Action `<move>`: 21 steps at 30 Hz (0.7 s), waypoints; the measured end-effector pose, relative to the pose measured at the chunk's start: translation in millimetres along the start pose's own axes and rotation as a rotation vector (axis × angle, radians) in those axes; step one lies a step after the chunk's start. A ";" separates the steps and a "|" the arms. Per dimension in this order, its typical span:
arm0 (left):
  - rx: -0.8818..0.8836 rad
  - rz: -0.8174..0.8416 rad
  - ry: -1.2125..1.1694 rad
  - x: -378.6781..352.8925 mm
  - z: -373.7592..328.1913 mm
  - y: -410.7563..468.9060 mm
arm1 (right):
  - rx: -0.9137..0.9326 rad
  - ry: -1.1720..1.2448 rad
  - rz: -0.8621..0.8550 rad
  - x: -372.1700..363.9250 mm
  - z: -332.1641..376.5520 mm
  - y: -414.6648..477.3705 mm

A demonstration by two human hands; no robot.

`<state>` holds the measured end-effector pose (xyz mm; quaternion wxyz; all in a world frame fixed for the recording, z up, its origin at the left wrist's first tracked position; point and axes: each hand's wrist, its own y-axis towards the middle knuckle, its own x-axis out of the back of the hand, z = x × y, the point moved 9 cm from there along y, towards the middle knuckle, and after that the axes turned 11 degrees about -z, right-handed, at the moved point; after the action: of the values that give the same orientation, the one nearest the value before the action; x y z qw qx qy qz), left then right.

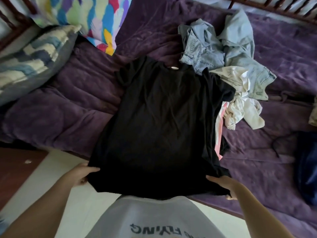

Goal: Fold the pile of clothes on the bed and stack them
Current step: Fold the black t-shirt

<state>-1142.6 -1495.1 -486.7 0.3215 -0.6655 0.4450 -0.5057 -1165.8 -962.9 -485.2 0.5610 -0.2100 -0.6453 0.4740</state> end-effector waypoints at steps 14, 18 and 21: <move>0.205 0.080 -0.735 -24.1 17.0 -13.0 | -0.094 0.836 0.165 -14.4 3.4 -17.7; 0.001 0.088 -0.673 -31.4 -43.5 -25.8 | 0.012 0.906 0.146 -0.8 44.1 -22.5; -0.193 0.030 -0.551 -18.8 -93.7 -36.3 | 0.088 0.965 0.064 25.5 74.9 -27.6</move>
<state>-1224.6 -1461.3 -435.7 0.3727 -0.7988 0.3967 -0.2562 -1235.0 -983.3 -442.6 0.7898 -0.4017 -0.2838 0.3665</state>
